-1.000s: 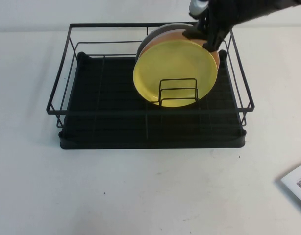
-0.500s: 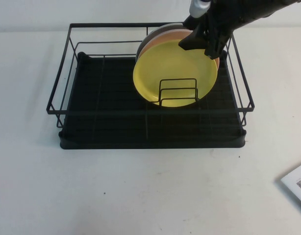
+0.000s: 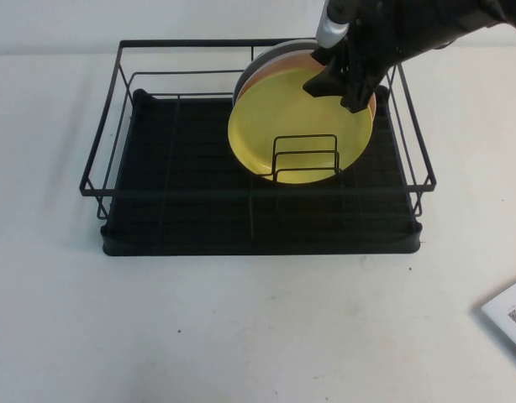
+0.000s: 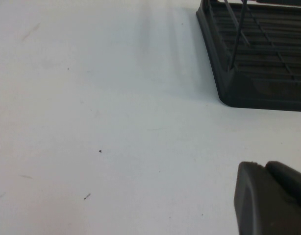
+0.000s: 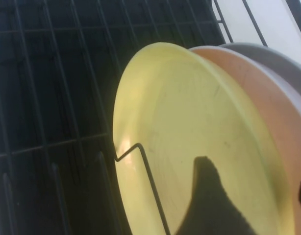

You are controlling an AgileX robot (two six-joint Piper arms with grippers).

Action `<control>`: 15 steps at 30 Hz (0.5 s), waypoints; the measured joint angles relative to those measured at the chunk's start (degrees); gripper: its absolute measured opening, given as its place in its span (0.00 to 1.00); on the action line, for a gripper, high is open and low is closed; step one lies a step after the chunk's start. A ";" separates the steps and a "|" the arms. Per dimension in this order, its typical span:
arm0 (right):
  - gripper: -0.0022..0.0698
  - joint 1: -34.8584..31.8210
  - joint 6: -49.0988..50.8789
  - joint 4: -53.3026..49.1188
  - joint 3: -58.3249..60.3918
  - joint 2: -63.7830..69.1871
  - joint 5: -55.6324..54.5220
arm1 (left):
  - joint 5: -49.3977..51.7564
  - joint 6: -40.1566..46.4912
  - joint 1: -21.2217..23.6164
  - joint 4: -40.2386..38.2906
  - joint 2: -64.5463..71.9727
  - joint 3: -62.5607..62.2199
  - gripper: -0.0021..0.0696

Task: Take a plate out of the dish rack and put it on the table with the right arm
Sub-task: Grasp the plate from the shelf

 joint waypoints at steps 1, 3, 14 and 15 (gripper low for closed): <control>0.52 0.00 0.05 0.00 0.00 0.11 -0.18 | 0.00 0.00 0.00 0.00 0.00 0.00 0.02; 0.52 0.00 -0.05 -0.10 0.00 0.64 -0.45 | 0.00 0.00 0.00 0.00 0.00 0.00 0.02; 0.50 0.00 -0.09 -0.83 0.00 2.42 -2.07 | 0.00 0.00 0.00 0.00 0.00 0.00 0.02; 0.48 0.00 -0.09 -0.94 0.00 2.42 -2.09 | 0.00 0.00 0.00 0.00 0.00 0.00 0.02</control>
